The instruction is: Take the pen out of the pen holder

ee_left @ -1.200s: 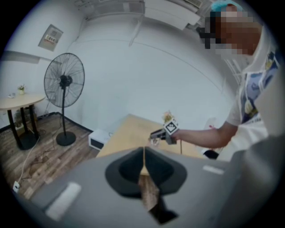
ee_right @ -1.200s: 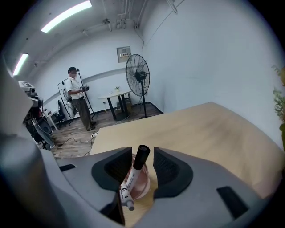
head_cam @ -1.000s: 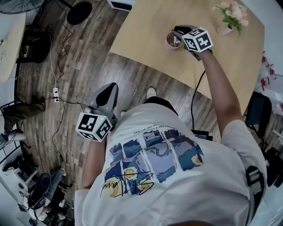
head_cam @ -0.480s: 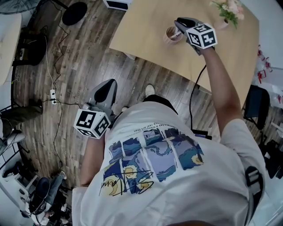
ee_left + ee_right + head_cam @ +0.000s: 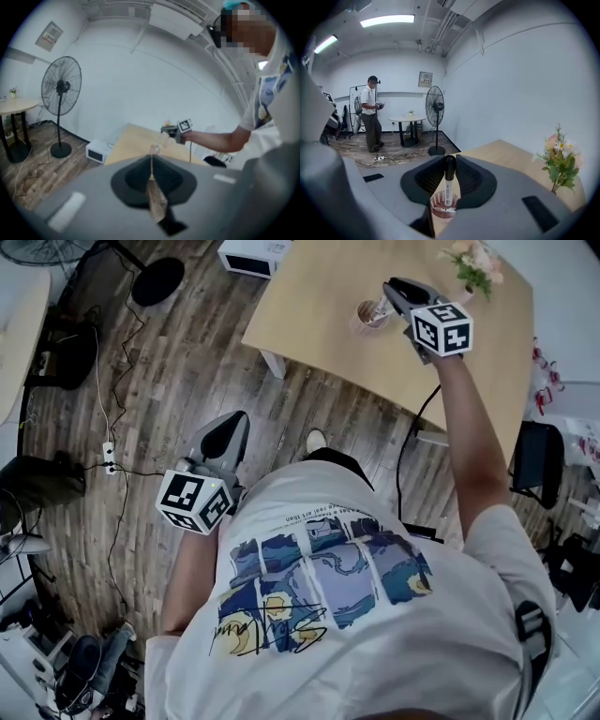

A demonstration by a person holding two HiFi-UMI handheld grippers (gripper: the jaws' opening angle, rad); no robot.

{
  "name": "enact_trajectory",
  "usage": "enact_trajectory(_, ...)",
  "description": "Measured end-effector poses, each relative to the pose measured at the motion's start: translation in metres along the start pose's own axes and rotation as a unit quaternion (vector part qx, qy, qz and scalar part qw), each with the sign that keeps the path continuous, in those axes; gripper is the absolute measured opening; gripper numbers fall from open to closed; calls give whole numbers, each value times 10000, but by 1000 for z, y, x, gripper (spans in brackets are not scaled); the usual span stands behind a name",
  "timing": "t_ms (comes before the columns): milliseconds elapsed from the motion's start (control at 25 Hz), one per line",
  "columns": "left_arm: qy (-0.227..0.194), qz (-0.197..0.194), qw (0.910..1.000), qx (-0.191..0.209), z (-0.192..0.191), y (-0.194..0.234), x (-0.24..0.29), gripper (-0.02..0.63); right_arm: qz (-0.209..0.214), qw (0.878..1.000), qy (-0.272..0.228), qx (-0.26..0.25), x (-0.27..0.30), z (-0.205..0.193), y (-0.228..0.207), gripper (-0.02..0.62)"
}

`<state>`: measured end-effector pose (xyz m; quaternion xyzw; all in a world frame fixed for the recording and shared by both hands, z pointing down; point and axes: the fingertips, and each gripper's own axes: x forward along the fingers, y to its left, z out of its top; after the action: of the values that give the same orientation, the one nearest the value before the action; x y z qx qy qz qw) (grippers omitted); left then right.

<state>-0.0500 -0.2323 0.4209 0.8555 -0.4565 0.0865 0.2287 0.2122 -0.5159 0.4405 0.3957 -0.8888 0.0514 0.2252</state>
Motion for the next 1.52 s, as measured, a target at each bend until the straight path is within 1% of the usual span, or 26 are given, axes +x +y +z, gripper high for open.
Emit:
enact_trajectory(120, -60, -83, 9999, 32, -3, -1, -17, 12, -92, 9998, -149, 7, -19, 14, 16, 67)
enact_trajectory(280, -97, -191, 9998, 55, -9, 0, -40, 12, -108, 9995, -290, -8, -42, 29, 48, 67)
enact_trajectory(600, -198, -351, 9992, 80, -22, 0, -85, 12, -56, 9990, -437, -7, -84, 46, 124, 66)
enact_trajectory(960, -240, -494, 9985, 83, -45, -2, -136, 12, 125, 9987, -500, 46, -126, 48, 221, 66)
enact_trajectory(1120, -178, -511, 9983, 220, -60, -1, -159, 14, 183, 9982, -551, 119, -142, 47, 262, 66)
enact_trajectory(1520, -136, -662, 9974, 244, -90, -2, -196, 12, 314, 9975, -595, 215, -179, 43, 343, 66)
